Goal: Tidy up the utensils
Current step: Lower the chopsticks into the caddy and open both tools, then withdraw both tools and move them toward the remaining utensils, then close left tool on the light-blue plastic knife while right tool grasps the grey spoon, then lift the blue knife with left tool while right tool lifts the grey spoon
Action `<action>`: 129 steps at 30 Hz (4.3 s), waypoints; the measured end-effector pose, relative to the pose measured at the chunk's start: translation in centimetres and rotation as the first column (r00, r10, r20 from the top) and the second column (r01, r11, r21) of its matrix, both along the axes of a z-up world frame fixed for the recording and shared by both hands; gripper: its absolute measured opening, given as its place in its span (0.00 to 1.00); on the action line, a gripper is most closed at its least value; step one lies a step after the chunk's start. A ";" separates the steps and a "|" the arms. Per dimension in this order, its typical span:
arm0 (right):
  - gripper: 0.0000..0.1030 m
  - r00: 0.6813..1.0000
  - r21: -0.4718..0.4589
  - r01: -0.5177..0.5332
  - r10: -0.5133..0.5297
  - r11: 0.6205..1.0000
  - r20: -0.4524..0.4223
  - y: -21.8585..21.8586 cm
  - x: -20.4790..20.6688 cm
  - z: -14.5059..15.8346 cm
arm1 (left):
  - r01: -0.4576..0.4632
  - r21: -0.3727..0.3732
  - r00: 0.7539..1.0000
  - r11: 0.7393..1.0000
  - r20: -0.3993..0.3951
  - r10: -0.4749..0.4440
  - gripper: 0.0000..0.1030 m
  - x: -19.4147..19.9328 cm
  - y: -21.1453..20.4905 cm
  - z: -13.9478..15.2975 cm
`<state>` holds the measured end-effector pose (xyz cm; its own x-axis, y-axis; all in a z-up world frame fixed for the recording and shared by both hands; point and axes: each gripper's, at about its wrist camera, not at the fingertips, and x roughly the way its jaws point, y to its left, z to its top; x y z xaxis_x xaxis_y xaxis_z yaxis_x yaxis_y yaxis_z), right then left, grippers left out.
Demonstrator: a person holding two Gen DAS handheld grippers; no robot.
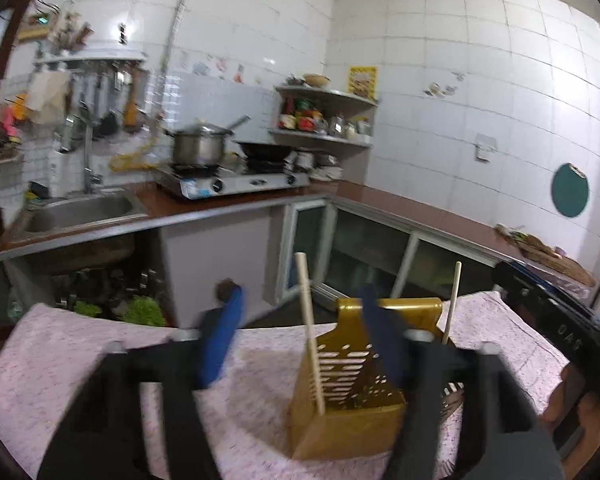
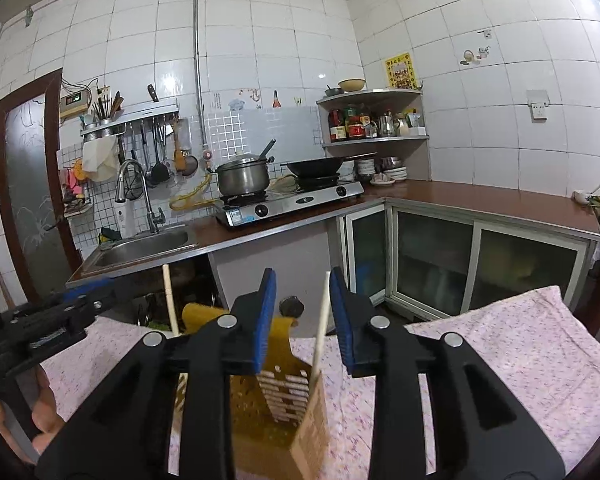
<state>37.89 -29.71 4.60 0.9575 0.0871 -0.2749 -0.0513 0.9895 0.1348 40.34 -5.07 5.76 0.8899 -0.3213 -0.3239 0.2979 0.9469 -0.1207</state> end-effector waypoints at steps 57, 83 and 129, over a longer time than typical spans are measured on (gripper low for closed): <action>0.34 0.736 0.043 0.084 -0.032 0.996 -0.677 -5.3 -9.2 -15.2 | 0.040 0.172 0.754 0.984 -0.652 0.083 0.40 -7.9 -1.8 -15.2; 0.33 0.838 0.076 0.094 -0.037 0.993 -0.545 -6.2 -11.1 -11.5 | 0.073 0.107 0.798 0.992 -0.603 0.006 0.10 -9.1 -1.9 -12.0; 0.15 0.837 0.030 0.072 -0.044 0.997 -0.546 -5.3 -10.2 -12.1 | 0.035 0.155 0.711 0.987 -0.698 0.085 0.22 -7.0 -2.4 -15.0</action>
<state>27.65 -34.99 -7.47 0.6584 0.0626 -0.7501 0.1011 0.9802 0.1705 33.35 -7.50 -9.26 0.3946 -0.1984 -0.8972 0.1600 0.9763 -0.1455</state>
